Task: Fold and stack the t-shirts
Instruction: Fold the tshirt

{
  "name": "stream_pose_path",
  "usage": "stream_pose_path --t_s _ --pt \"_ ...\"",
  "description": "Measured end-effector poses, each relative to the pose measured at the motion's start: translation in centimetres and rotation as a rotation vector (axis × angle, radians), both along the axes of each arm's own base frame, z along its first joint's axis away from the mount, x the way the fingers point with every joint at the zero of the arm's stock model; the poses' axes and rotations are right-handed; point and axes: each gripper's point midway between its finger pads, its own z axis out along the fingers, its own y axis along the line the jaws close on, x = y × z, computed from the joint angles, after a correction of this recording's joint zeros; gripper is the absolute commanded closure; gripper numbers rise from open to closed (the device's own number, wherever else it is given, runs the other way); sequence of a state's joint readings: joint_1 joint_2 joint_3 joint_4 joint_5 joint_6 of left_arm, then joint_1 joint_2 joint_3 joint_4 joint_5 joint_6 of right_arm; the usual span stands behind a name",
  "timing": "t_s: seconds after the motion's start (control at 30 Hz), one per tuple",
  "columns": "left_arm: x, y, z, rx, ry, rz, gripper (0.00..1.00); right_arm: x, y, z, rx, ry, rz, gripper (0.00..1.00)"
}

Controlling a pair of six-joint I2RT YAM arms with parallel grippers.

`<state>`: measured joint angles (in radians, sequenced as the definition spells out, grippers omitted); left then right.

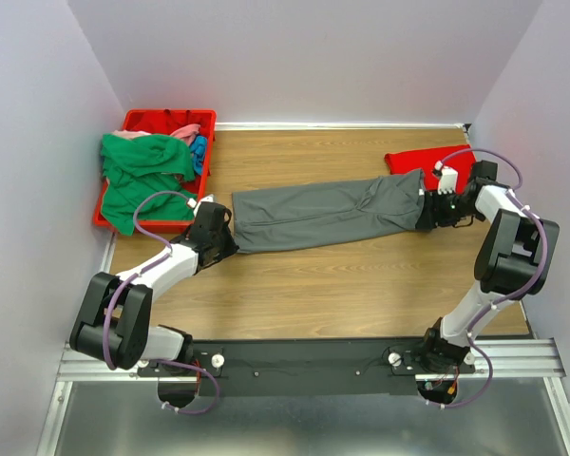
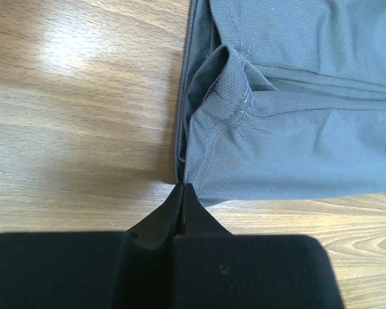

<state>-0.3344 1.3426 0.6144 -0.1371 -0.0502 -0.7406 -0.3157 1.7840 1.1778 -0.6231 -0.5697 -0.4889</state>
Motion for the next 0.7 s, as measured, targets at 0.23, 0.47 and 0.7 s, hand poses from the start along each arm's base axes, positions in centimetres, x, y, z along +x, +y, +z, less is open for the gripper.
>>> stream_pose_path --t_s 0.23,0.47,0.7 --pt "0.0 0.0 0.0 -0.001 0.000 -0.003 1.00 -0.2 -0.2 -0.4 -0.012 0.015 0.001 0.59" --pt "-0.1 0.0 0.1 -0.001 -0.004 -0.005 1.00 0.2 -0.7 -0.7 -0.031 0.021 -0.003 0.99" --pt "-0.1 0.0 1.0 -0.010 -0.030 -0.004 1.00 1.2 -2.0 0.1 -0.095 0.001 -0.017 1.00"
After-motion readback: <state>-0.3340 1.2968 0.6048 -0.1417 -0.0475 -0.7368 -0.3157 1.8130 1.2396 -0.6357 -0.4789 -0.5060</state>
